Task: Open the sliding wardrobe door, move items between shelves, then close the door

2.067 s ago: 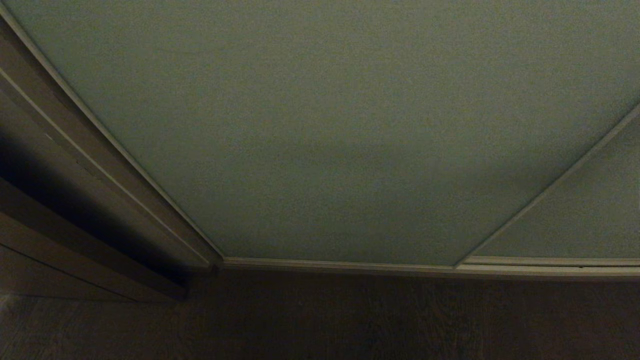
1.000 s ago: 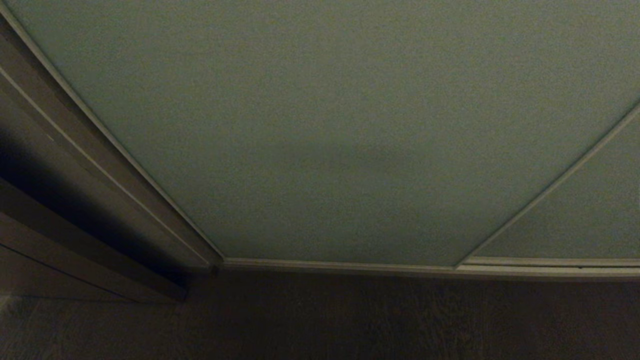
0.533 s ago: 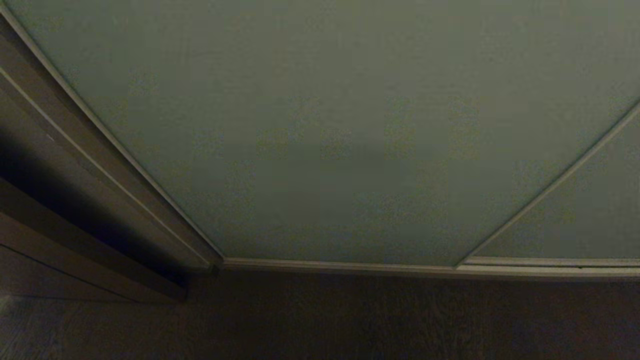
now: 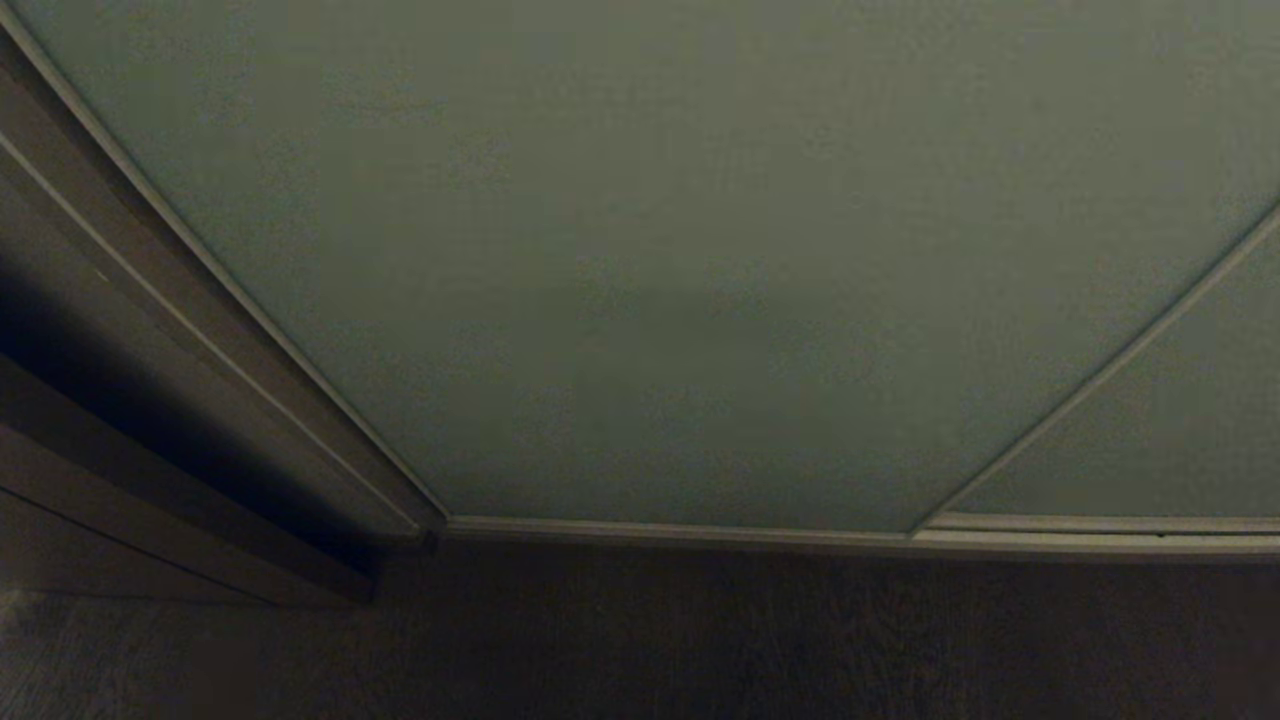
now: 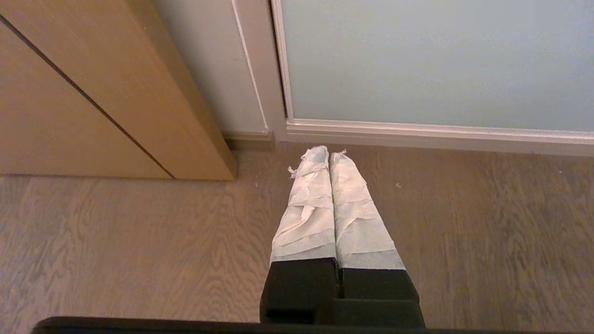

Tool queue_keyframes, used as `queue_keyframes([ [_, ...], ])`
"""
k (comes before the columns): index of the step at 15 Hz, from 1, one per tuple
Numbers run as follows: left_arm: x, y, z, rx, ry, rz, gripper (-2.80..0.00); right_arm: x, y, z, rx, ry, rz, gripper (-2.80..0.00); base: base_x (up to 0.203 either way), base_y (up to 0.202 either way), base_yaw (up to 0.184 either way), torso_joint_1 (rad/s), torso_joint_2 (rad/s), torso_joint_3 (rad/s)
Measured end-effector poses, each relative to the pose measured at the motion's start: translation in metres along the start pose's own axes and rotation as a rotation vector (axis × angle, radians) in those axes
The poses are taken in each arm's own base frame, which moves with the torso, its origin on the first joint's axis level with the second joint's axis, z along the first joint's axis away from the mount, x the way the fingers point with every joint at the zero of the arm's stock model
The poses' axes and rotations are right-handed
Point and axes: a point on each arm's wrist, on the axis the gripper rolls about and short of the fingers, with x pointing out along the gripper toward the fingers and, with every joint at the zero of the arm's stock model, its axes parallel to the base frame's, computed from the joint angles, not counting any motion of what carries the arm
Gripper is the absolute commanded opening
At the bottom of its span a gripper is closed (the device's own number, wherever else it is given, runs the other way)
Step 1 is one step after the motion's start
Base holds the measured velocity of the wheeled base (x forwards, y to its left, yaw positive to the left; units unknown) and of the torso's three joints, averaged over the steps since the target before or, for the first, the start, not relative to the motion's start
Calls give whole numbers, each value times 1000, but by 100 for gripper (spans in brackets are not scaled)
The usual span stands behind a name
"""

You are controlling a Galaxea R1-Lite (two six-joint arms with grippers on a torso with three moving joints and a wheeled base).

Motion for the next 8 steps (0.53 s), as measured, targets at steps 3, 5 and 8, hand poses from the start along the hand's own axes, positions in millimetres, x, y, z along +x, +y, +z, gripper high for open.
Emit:
queue_keyframes([
  [3,0,0,0,0,0,-1,-280,0,0,0,4,1,0,-280,0,0,0,0,0,0],
  [5,0,0,0,0,0,0,-280,0,0,0,3,1,0,-280,0,0,0,0,0,0],
  [8,0,0,0,0,0,0,-280,0,0,0,5,1,0,-280,0,0,0,0,0,0],
])
